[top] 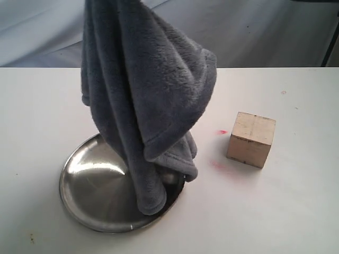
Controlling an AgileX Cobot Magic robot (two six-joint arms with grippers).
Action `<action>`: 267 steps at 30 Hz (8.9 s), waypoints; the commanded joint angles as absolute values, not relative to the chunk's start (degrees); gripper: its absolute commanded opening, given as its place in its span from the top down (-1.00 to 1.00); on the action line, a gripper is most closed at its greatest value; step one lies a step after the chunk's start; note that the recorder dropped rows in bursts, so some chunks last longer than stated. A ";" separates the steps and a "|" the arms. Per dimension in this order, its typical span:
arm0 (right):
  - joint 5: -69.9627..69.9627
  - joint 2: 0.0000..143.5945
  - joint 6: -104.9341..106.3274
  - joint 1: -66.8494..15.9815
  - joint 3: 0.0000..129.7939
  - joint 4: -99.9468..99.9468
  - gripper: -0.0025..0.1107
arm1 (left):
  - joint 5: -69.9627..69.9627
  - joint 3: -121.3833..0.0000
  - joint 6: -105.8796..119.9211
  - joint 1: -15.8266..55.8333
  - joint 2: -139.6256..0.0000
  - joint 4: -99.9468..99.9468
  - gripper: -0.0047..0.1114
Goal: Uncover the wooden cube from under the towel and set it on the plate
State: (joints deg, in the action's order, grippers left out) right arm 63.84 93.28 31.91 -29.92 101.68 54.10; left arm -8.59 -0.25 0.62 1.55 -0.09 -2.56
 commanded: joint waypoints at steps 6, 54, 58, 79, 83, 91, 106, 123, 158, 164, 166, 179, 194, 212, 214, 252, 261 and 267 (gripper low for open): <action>58.14 95.44 34.24 -37.14 102.13 56.43 0.96 | -8.45 0.00 0.46 1.60 0.00 -2.52 0.89; 59.36 112.84 21.14 -21.66 133.47 27.08 0.96 | -8.45 0.00 0.49 1.60 0.00 -2.52 0.89; 59.25 112.84 22.00 -21.66 133.47 26.94 0.96 | -8.45 0.00 0.49 1.60 0.00 -2.52 0.89; 59.36 110.31 22.26 -8.89 133.36 36.43 0.96 | -8.45 0.00 0.49 1.60 0.00 -2.52 0.89; 59.47 111.55 22.26 -8.55 133.29 36.95 0.96 | -8.45 0.00 0.49 1.60 0.00 -2.52 0.89; 59.24 113.82 24.19 -8.55 133.13 42.91 0.96 | -8.45 0.00 0.49 1.60 0.00 -2.52 0.89; 59.73 114.41 24.19 -8.55 133.13 35.87 0.84 | -8.45 0.00 0.50 1.60 0.00 -2.52 0.89; 57.61 114.41 22.71 -8.55 133.13 35.66 -0.09 | -8.45 0.00 0.50 1.60 0.00 -2.52 0.89; 69.96 105.09 10.24 -8.52 109.55 2.20 0.16 | -8.45 0.00 0.50 1.60 0.00 -2.52 0.89; 69.96 93.83 10.24 -8.52 97.68 2.59 0.16 | -8.45 0.00 0.50 1.60 0.00 -2.52 0.89; 69.96 89.27 10.38 -8.52 92.91 3.34 0.14 | -8.45 0.00 0.50 1.60 0.00 -2.52 0.89; 45.76 65.07 14.59 -8.63 45.08 9.90 -0.05 | -8.45 0.00 0.52 1.60 0.00 -2.52 0.89; 27.63 87.97 14.15 -8.63 49.98 29.85 -0.42 | -8.45 0.00 0.52 1.60 0.00 -2.52 0.89; 30.72 101.06 2.05 -8.63 59.41 23.37 -0.52 | -8.45 0.00 0.52 1.60 0.00 -2.52 0.89; 32.44 100.93 1.93 -8.63 59.41 22.14 -0.52 | -8.45 0.00 0.52 1.60 0.00 -2.52 0.89; 34.43 95.64 18.28 -8.77 59.41 4.61 -0.52 | -8.45 0.00 0.52 1.60 0.00 -2.52 0.89; 34.31 101.30 31.76 -10.73 60.01 11.52 -0.49 | -8.45 0.00 0.52 1.60 0.00 -2.52 0.89; 35.21 102.56 31.87 -12.57 64.30 7.51 -0.49 | -8.45 0.00 0.52 1.60 0.00 -2.52 0.89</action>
State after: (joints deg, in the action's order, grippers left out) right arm 35.12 102.70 30.94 -11.95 61.94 8.75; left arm -8.59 -0.25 0.62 1.55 -0.09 -2.56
